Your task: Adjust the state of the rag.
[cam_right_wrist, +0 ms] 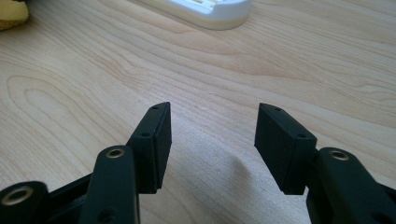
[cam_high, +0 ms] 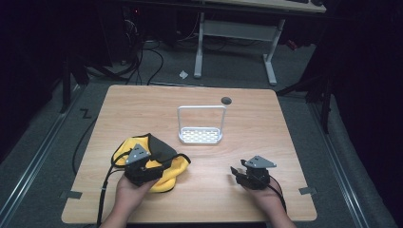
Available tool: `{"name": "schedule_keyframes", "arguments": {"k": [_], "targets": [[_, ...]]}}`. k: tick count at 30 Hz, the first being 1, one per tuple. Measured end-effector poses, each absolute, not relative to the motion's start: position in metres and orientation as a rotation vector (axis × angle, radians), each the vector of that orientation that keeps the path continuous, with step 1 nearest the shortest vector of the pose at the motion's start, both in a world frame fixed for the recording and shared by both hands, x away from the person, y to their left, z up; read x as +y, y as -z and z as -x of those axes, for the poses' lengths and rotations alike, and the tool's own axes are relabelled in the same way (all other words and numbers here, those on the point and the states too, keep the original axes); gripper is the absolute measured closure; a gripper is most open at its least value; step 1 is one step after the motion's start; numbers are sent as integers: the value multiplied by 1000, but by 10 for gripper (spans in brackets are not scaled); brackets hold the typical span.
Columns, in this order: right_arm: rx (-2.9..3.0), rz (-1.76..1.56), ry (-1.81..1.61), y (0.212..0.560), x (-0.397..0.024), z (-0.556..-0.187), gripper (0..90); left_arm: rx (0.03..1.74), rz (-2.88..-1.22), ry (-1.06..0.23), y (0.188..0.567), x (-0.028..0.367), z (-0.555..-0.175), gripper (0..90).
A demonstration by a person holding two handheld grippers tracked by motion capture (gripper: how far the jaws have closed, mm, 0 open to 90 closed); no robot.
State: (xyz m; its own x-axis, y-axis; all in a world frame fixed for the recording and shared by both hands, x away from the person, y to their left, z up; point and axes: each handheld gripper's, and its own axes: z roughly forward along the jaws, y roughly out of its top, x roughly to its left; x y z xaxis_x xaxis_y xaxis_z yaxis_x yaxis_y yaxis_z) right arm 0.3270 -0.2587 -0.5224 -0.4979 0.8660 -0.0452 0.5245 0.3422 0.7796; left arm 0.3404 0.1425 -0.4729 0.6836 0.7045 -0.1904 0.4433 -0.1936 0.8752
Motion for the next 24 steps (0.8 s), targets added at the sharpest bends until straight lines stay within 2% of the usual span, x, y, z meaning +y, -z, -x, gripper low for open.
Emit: {"name": "schedule_keyframes", "arguments": {"k": [4, 8, 11, 12, 13, 16, 17, 21, 24], "targets": [[2162, -1210, -997, 523, -256, -327, 466, 964, -1786, -366, 472, 174, -329, 410], [2169, -1185, -1014, 521, -249, -325, 465, 1073, -1751, -360, 491, 204, -330, 433], [2184, -1131, -1064, 515, -234, -319, 467, 1140, -1784, -344, 509, 213, -336, 570], [2199, -1105, -1083, 513, -226, -316, 468, 1155, -1811, -339, 514, 213, -338, 570], [2217, -1071, -1092, 512, -217, -313, 477, 1167, -1835, -329, 519, 212, -339, 628], [2283, -971, -1124, 510, -186, -304, 506, 1182, -1905, -315, 528, 205, -343, 729], [2335, -909, -1135, 510, -162, -302, 523, 1177, -1919, -331, 529, 202, -343, 774], [2365, -902, -1114, 513, -138, -307, 510, 1174, -1938, -350, 529, 201, -343, 806], [2304, -983, -1111, 518, -121, -332, 477, 1172, -1931, -333, 529, 204, -344, 816]]}}
